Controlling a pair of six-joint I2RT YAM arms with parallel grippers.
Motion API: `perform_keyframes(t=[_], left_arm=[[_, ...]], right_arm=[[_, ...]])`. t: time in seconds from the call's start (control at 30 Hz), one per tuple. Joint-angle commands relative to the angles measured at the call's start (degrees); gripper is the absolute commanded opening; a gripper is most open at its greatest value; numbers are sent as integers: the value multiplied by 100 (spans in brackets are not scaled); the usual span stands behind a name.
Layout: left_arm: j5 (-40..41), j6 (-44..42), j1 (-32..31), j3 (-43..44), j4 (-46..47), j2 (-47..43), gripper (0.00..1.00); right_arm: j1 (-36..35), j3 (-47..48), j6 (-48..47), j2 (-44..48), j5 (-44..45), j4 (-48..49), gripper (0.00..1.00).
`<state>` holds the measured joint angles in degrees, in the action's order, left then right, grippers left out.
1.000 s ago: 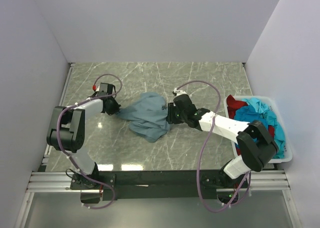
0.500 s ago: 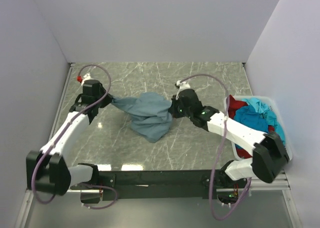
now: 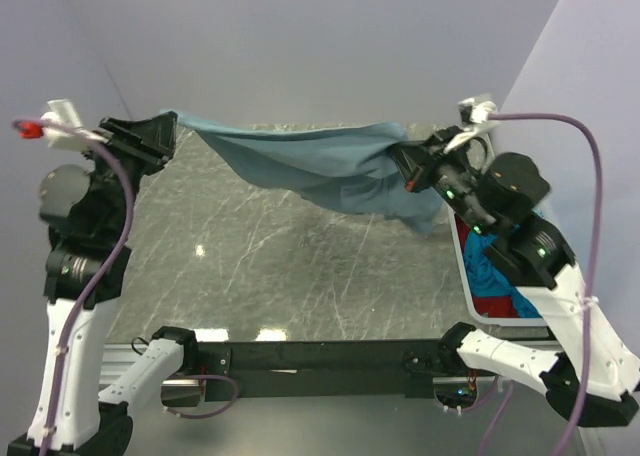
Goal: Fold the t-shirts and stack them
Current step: Flatten the tshirt out
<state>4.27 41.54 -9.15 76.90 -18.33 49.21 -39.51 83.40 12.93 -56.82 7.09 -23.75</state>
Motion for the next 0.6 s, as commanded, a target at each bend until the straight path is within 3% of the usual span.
perform_keyframes(t=[0.0, 0.03, 0.1, 0.37, 0.47, 0.5, 0.57], left_arm=[[-67, -207, 1, 229, -355, -87, 50], [-163, -242, 1, 185, -356, -183, 60], [-269, -313, 1, -122, -242, -289, 63], [-831, -104, 1, -1606, -83, -729, 95], [-1033, 178, 1, -2283, -75, -703, 99], [-1208, 240, 1, -2459, -48, -676, 99], [-1358, 381, 1, -3039, 171, -588, 99]], right_arm=[[-31, 125, -133, 223, -506, 2, 0], [-31, -6, -107, 250, -516, -16, 0], [-22, -182, -27, 355, -498, -7, 0], [-22, -1483, 341, 716, -252, 125, 1], [-31, -1966, 648, 716, -130, -15, 22], [-22, -2115, 754, 716, -51, -59, 43], [-31, -2590, 1035, 690, 290, -156, 73]])
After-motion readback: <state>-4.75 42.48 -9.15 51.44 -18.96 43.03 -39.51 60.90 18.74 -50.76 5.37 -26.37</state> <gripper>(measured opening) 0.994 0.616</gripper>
